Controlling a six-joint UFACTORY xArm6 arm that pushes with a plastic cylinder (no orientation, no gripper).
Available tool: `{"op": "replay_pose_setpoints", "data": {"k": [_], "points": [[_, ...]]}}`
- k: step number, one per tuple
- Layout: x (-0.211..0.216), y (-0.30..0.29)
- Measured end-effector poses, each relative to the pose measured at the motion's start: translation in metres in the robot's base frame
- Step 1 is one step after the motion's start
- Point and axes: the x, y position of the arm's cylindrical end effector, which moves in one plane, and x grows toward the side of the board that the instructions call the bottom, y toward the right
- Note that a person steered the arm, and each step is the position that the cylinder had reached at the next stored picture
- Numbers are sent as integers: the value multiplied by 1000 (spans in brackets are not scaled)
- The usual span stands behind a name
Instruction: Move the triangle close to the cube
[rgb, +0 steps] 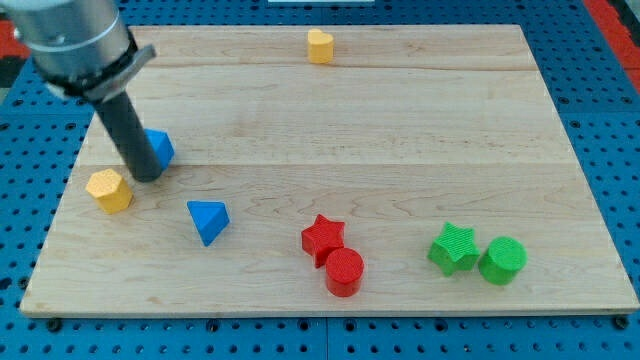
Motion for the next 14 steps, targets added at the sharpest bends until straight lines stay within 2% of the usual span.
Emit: {"op": "replay_pose_setpoints", "data": {"k": [1, 2, 3, 5, 6, 7, 8, 9, 10, 11, 12, 14], "points": [[-24, 27], [15, 151], [72, 146], [114, 99], [65, 83], [-19, 91], [-41, 149], [18, 202], [34, 146], [53, 116], [49, 62], [-21, 81]]}}
